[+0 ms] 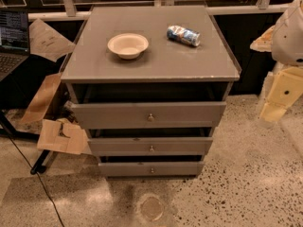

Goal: Open bottom drawer

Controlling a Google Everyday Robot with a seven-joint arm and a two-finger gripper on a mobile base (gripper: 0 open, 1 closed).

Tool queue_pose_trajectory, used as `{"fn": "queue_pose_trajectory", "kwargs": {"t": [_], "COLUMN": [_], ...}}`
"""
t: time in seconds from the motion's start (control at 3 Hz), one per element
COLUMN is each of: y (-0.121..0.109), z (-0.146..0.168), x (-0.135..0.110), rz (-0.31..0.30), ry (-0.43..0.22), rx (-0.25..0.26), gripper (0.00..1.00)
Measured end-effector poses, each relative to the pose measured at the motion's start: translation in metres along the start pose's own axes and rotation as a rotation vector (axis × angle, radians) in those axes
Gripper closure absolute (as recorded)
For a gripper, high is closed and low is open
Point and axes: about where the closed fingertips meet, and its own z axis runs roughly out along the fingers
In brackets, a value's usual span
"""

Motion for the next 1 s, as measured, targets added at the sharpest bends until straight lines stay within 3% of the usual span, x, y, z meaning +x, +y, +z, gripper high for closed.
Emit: {"fn": "queue_pose_trajectory", "kwargs": {"t": [0.33, 1.0], "y": [0.0000, 0.0092], "z": [0.0001, 0.0080], "x": [0.0000, -0.0012], "rz": [0.002, 0.109], "ry": [-0.003, -0.135], "rx": [0.003, 0.117], "gripper": [0.00, 0.00]}}
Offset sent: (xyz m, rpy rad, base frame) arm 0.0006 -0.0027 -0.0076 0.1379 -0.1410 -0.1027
